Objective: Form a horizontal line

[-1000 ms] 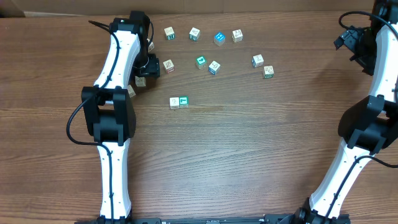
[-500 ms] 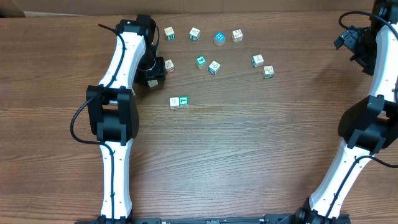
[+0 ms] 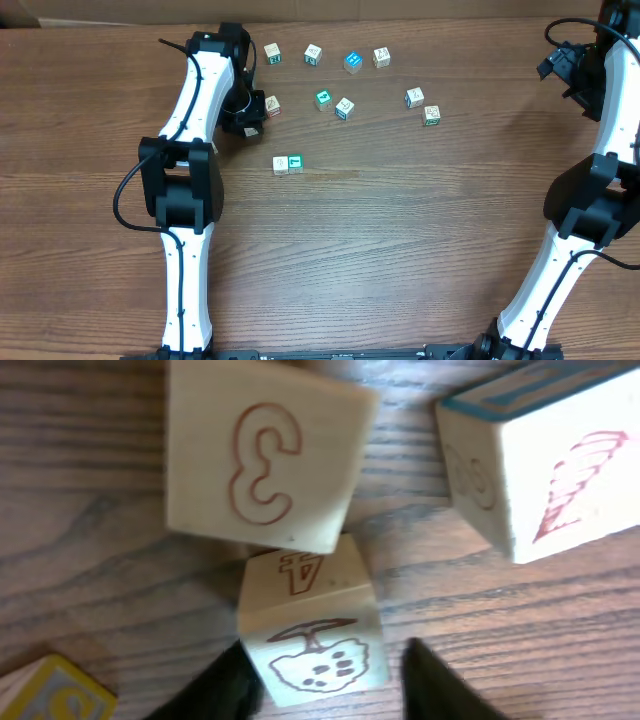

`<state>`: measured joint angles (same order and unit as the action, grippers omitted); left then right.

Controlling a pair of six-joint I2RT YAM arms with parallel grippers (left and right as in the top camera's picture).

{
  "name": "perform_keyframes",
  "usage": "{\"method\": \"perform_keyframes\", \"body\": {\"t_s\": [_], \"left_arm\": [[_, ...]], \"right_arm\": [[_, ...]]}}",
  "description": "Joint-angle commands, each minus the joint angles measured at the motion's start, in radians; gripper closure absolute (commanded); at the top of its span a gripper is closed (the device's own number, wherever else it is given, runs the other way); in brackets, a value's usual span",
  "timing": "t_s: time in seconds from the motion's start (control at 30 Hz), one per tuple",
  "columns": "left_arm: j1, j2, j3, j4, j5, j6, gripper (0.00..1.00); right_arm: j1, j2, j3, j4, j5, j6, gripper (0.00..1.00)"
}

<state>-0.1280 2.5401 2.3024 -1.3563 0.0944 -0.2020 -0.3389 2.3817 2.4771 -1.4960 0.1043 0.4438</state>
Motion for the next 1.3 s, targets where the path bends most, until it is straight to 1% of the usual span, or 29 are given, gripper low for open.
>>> {"method": "perform_keyframes", "body": {"t_s": [0.0,0.1,0.23,0.37,0.43,0.5,0.53,0.6,0.93,1.0,1.07,1.2,1.27], "left_arm": [[-0.010,0.019,-0.005,0.015,0.022,-0.004,0.49],[-0.011,0.019,-0.005,0.043,0.022,-0.008,0.55],[-0.011,0.019,-0.005,0.076,0.008,-0.048,0.53],[-0.011,0.019,-0.005,0.077,-0.061,-0.117,0.55],[-0.011,0.019,-0.005,0.077,-0.068,-0.121,0.57],[-0.011,0.019,-0.005,0.071,-0.066,-0.121,0.75],[-0.011,0.019,-0.005,0.064,-0.064,-0.120,0.82],[-0.011,0.019,-0.005,0.045,-0.064,-0.120,0.86],[-0.011,0.019,-0.005,-0.119,-0.060,-0.109,0.85],[-0.011,0.019,-0.005,-0.158,-0.056,-0.109,0.82],[-0.011,0.019,-0.005,-0.195,-0.045,-0.109,0.81],[-0.015,0.019,-0.005,-0.250,-0.029,-0.109,0.87],[-0.019,0.019,-0.005,-0.273,-0.008,-0.109,0.87]], "right_arm": [[-0.003,-0.017,-0.003,0.002,0.002,-0.004,0.00],[-0.003,-0.017,-0.003,0.002,0.002,-0.004,0.00],[-0.003,-0.017,-0.003,0.002,0.002,-0.004,0.00],[-0.003,-0.017,-0.003,0.002,0.002,-0.004,0.00],[-0.003,-0.017,-0.003,0.002,0.002,-0.004,0.00],[-0.003,-0.017,-0.003,0.002,0.002,-0.004,0.00],[-0.003,-0.017,-0.003,0.002,0.002,-0.004,0.00],[-0.003,-0.017,-0.003,0.002,0.002,-0.004,0.00],[-0.003,-0.017,-0.003,0.002,0.002,-0.004,0.00],[-0.003,-0.017,-0.003,0.002,0.002,-0.004,0.00],[-0.003,-0.017,-0.003,0.002,0.002,-0.004,0.00],[-0.003,-0.017,-0.003,0.002,0.002,-0.004,0.00],[-0.003,-0.017,-0.003,0.002,0.002,-0.004,0.00]]}}
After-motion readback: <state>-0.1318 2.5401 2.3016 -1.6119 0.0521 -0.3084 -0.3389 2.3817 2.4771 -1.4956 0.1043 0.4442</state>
